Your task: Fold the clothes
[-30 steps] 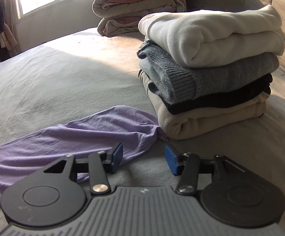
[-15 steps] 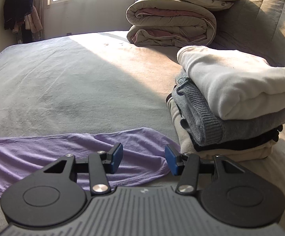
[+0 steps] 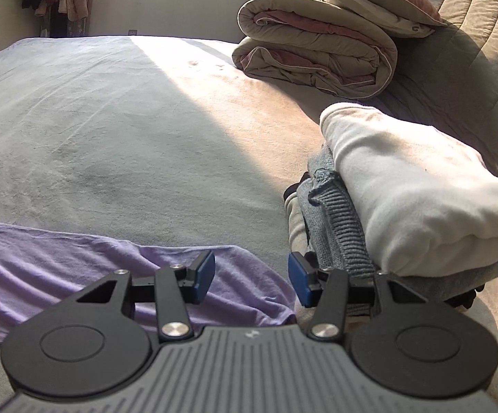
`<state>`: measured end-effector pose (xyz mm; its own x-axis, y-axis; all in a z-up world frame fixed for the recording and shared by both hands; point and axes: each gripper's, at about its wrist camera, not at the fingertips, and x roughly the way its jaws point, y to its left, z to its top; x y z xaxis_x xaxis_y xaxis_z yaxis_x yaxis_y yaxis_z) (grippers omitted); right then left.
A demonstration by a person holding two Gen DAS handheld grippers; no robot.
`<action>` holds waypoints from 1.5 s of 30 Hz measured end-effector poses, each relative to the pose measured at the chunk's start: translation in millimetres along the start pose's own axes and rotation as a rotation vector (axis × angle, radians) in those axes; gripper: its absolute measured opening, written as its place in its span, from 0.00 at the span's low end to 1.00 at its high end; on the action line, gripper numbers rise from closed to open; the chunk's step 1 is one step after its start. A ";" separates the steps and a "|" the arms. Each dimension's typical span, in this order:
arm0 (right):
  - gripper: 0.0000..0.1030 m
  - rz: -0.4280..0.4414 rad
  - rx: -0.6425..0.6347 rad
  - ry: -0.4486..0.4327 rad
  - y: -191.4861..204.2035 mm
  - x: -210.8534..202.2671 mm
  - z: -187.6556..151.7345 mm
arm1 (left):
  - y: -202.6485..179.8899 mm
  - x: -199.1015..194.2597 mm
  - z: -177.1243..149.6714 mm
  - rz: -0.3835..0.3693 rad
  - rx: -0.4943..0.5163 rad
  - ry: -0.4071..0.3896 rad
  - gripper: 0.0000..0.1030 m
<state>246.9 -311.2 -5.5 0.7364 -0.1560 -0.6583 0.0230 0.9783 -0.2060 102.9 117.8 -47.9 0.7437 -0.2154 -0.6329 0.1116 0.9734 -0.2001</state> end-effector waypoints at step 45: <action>0.43 0.048 -0.220 0.065 22.7 9.7 -11.6 | -18.8 6.3 -5.9 0.018 0.084 -0.019 0.75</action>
<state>246.7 -292.0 -25.0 0.6877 -0.1259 -0.7150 -0.1640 0.9324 -0.3220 101.5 97.7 -52.6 0.7586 -0.1967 -0.6212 0.1522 0.9805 -0.1246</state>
